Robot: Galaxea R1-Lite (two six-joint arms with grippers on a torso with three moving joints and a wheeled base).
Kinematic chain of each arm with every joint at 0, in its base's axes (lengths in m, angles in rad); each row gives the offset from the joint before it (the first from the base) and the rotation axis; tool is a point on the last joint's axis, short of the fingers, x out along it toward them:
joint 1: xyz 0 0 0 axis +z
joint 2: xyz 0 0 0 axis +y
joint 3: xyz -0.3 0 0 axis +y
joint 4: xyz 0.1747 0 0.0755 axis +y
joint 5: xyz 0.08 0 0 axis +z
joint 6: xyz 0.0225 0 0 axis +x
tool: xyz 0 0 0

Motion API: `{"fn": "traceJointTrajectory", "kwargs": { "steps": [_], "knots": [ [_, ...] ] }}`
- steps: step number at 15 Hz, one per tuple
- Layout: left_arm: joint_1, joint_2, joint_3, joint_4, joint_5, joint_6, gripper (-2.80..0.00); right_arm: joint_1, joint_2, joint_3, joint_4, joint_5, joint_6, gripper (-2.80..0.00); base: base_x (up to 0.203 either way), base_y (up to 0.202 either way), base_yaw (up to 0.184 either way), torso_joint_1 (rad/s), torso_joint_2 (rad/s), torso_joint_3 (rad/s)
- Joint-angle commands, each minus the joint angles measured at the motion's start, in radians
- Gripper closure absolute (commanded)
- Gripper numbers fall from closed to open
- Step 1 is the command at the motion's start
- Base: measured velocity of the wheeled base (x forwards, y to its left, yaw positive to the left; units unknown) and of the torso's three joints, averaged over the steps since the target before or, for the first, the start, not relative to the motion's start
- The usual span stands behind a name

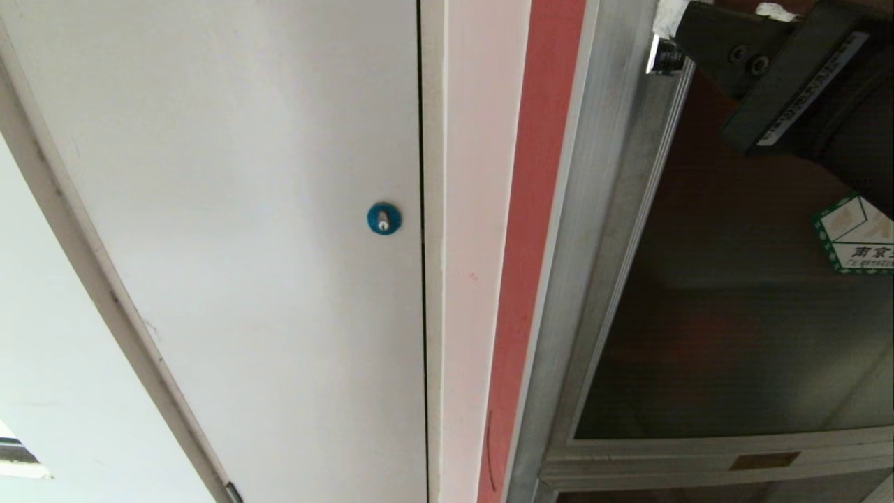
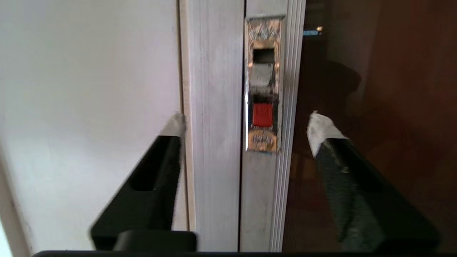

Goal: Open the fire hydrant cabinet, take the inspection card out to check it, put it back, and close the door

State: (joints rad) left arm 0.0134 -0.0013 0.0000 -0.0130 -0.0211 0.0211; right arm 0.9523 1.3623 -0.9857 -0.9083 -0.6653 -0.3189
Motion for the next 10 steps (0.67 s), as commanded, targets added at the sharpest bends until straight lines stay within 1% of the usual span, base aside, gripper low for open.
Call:
{"fn": "traceJointTrajectory", "kwargs": {
  "steps": [1, 10],
  "knots": [
    [0.0, 0.001, 0.007, -0.001, 0.0, 0.0, 0.0, -0.024, 0.022, -0.031, -0.004, -0.003, -0.004, -2.8, 0.0, 0.0, 0.0, 0.0, 0.0, 0.0],
    [0.0, 0.001, 0.008, -0.001, 0.0, 0.0, 0.0, -0.086, 0.055, -0.091, -0.004, -0.002, -0.015, -2.8, 0.0, 0.0, 0.0, 0.0, 0.0, 0.0]
  ]
}}
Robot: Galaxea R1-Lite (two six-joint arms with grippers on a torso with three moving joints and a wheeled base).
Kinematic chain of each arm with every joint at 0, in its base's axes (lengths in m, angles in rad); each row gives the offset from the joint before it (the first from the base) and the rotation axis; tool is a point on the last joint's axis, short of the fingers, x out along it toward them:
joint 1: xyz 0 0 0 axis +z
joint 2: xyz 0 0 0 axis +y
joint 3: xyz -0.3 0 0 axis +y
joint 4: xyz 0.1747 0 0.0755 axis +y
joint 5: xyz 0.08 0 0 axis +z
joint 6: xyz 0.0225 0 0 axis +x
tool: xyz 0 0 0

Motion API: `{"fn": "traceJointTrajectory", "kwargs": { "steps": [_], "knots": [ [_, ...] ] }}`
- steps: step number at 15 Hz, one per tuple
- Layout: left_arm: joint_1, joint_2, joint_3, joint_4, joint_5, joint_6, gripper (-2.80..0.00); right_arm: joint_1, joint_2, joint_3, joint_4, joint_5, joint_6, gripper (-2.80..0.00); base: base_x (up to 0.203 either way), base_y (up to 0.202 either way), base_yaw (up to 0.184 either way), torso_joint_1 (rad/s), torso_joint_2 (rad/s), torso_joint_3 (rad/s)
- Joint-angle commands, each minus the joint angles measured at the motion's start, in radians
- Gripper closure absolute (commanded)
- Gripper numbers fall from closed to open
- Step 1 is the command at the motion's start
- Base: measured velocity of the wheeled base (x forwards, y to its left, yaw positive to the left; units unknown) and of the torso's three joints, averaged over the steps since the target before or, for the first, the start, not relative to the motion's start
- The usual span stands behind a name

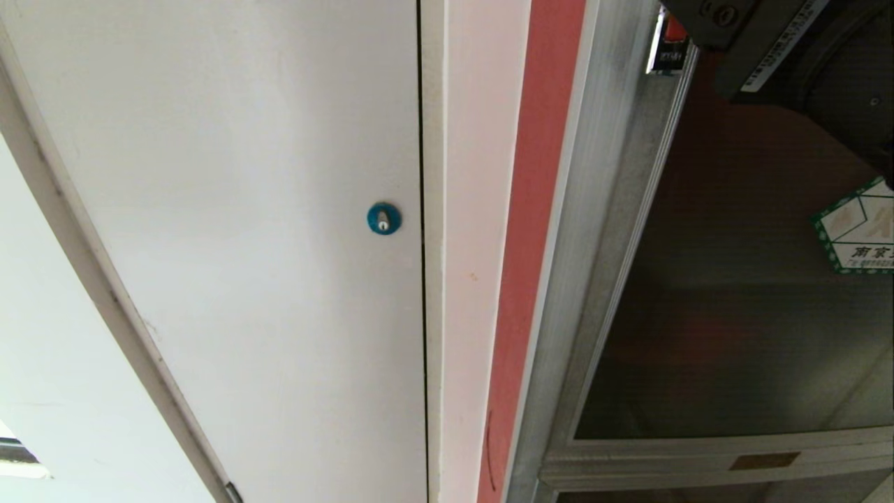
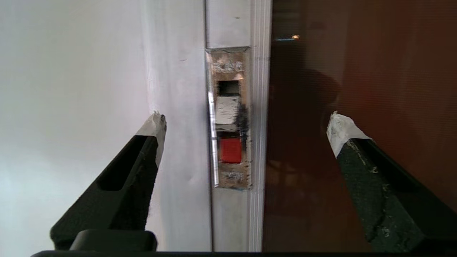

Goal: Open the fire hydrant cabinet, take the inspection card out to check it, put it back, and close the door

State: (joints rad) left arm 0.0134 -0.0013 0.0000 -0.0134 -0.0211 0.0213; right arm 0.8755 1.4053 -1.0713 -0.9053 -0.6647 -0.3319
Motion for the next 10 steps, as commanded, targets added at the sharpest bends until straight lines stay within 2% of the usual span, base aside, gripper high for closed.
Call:
{"fn": "traceJointTrajectory", "kwargs": {
  "steps": [1, 8, 9, 10],
  "knots": [
    [0.0, 0.001, 0.008, 0.0, 0.0, 0.0, 0.0, -0.009, 0.014, -0.007, -0.006, -0.003, -0.004, -2.8, 0.0, 0.0, 0.0, 0.0, 0.0, 0.0],
    [0.0, 0.001, 0.008, 0.0, 0.0, 0.0, 0.0, -0.051, 0.063, -0.053, -0.004, 0.002, -0.004, -2.8, 0.0, 0.0, 0.0, 0.0, 0.0, 0.0],
    [0.0, 0.001, 0.008, 0.0, 0.0, 0.0, 0.0, -0.052, 0.064, -0.053, -0.004, 0.002, -0.004, 0.0, 0.0, 0.0, 0.0, 0.0, 0.0, 0.0],
    [0.0, 0.001, 0.008, 0.0, 0.0, 0.0, 0.0, -0.053, 0.064, -0.053, -0.004, 0.002, -0.004, 0.0, 0.0, 0.0, 0.0, 0.0, 0.0, 0.0]
  ]
}}
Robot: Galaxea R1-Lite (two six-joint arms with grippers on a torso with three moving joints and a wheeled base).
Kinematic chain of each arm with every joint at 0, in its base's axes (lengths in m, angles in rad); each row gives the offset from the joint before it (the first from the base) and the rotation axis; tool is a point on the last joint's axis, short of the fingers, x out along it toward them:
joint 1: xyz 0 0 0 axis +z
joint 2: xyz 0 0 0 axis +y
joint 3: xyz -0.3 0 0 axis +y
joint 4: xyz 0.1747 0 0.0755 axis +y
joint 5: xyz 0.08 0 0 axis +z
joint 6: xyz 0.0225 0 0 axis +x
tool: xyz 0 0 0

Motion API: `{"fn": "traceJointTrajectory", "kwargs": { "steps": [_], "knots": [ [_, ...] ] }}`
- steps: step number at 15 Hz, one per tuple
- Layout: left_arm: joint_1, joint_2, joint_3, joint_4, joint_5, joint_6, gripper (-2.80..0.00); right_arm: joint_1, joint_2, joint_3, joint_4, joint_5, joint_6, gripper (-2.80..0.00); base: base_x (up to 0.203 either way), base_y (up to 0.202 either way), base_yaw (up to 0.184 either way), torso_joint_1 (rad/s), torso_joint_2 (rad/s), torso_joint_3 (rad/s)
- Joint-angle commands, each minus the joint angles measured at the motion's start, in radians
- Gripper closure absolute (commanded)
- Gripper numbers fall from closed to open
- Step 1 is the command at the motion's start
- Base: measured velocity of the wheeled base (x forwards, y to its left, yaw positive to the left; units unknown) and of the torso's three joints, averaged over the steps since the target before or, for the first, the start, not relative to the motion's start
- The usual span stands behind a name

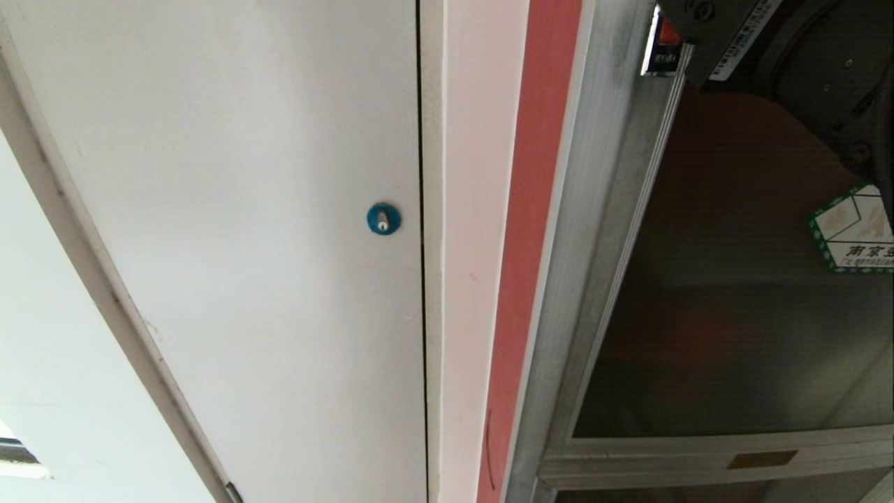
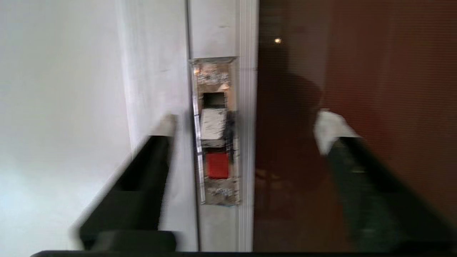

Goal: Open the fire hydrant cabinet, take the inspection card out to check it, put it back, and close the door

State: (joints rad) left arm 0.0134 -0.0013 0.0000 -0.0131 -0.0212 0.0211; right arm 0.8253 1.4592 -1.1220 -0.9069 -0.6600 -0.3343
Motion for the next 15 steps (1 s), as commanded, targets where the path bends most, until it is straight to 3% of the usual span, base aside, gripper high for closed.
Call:
{"fn": "traceJointTrajectory", "kwargs": {
  "steps": [1, 15],
  "knots": [
    [0.0, 0.001, 0.008, -0.001, 0.0, 0.0, 0.0, -0.003, 0.01, -0.002, -0.003, -0.003, -0.002, 0.0, 0.0, 0.0, 0.0, 0.0, 0.0, 0.0],
    [0.0, 0.001, 0.008, -0.001, 0.0, 0.0, 0.0, 0.032, -0.015, 0.009, 0.001, -0.011, -0.005, 0.0, 0.0, 0.0, 0.0, 0.0, 0.0, 0.0]
  ]
}}
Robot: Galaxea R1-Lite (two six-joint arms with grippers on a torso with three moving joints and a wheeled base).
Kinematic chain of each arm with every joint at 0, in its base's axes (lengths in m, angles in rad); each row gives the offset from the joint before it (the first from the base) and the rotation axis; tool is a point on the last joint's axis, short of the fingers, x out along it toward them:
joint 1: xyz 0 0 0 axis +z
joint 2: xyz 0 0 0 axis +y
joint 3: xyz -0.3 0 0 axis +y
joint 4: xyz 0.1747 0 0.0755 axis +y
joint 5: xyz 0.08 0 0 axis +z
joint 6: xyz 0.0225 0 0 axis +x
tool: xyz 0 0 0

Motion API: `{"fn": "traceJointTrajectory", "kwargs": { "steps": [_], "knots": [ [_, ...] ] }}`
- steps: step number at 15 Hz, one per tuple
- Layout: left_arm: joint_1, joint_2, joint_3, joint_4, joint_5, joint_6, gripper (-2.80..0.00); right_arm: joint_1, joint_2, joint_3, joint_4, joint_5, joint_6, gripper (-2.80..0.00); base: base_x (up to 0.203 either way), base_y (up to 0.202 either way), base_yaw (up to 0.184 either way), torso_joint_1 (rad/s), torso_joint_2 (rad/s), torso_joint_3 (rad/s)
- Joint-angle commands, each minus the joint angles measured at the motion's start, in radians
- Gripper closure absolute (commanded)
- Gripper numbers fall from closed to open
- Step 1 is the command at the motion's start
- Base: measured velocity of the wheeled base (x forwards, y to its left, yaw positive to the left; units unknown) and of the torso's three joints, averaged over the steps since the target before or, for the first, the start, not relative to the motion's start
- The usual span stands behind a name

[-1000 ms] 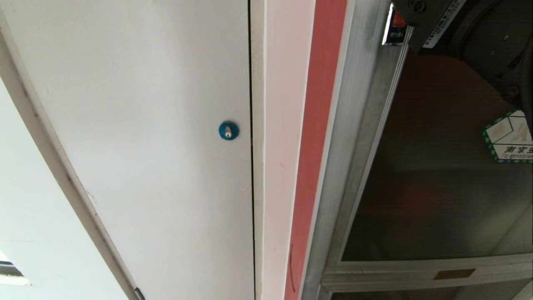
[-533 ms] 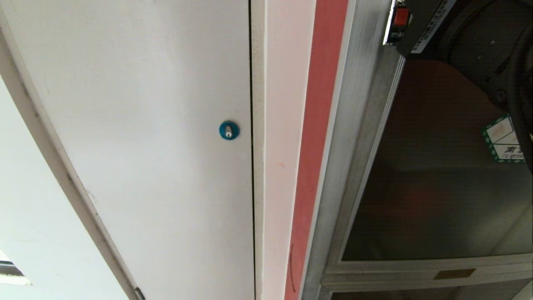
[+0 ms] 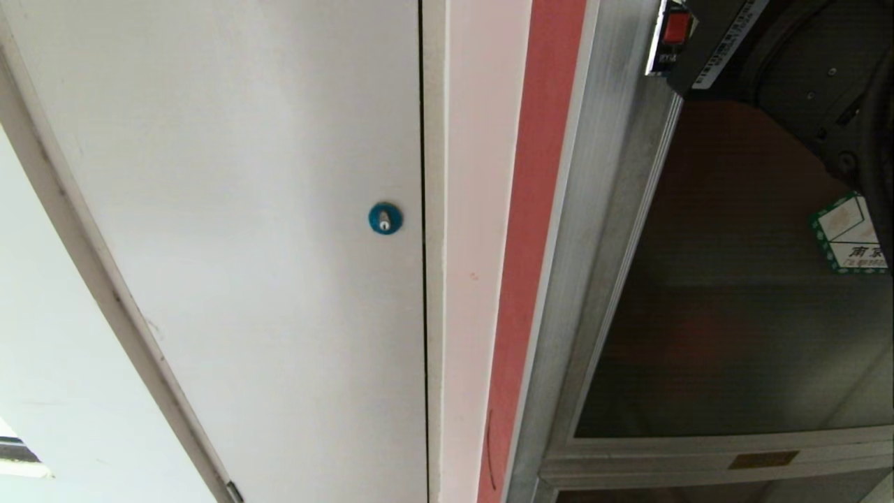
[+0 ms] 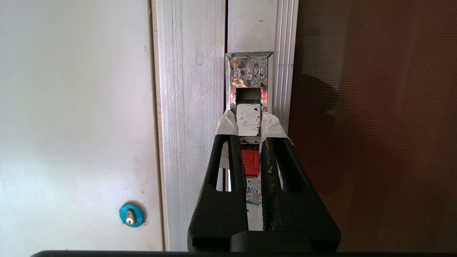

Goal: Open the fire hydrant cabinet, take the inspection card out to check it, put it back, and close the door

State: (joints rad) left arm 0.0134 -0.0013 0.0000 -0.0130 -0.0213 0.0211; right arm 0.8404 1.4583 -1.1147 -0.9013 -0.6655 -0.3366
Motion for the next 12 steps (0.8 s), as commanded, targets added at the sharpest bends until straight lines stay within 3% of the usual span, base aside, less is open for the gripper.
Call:
{"fn": "traceJointTrajectory", "kwargs": {
  "steps": [1, 12],
  "knots": [
    [0.0, 0.001, 0.008, -0.001, 0.0, 0.0, 0.0, 0.031, -0.02, 0.005, -0.003, -0.007, -0.003, 0.0, 0.0, 0.0, 0.0, 0.0, 0.0, 0.0],
    [0.0, 0.001, 0.008, -0.001, 0.0, 0.0, 0.0, 0.092, -0.227, 0.126, 0.079, -0.017, -0.016, 0.0, 0.0, 0.0, 0.0, 0.0, 0.0, 0.0]
  ]
}}
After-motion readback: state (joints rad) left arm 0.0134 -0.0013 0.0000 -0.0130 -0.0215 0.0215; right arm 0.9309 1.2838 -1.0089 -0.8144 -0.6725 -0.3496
